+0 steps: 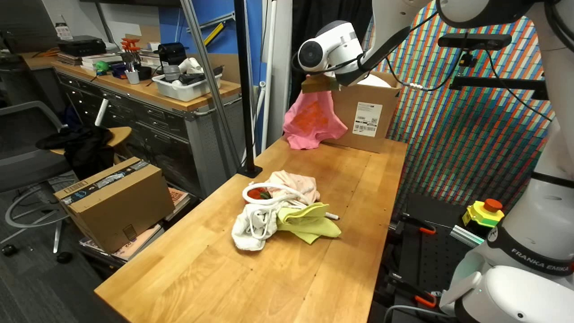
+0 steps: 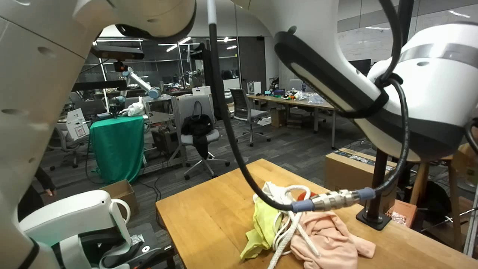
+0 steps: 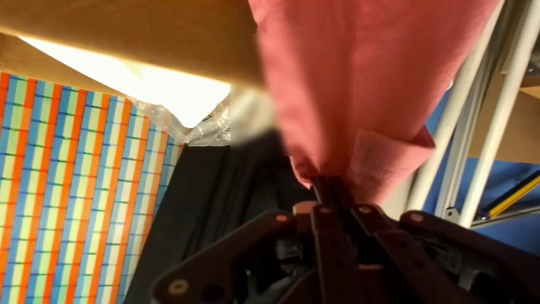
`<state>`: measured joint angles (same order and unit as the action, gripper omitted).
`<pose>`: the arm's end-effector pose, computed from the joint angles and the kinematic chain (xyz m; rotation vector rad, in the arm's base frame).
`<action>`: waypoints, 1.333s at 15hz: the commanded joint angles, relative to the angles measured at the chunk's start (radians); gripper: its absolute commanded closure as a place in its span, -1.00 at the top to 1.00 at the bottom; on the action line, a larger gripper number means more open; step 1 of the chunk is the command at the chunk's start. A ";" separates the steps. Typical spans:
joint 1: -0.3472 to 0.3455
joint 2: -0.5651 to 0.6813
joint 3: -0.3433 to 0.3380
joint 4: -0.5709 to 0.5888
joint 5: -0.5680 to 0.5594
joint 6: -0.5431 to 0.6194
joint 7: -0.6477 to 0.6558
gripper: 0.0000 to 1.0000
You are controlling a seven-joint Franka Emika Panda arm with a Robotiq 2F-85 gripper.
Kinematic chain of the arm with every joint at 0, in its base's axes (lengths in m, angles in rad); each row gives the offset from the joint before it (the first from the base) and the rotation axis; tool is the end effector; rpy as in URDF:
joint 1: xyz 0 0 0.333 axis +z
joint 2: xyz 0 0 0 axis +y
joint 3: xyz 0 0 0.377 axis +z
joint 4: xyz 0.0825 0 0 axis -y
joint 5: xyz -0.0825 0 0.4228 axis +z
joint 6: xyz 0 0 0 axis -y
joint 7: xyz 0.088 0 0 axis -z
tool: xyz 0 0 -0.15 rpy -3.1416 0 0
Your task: Spread the objects on the table
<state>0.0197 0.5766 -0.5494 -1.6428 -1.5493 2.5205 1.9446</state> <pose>0.7153 -0.3560 0.3688 1.7446 -1.0103 1.1437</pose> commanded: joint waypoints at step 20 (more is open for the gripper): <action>-0.318 0.130 0.374 -0.082 -0.062 -0.081 -0.737 0.10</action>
<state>-0.2772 0.7287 -0.2012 -1.7152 -1.6399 2.4074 1.3321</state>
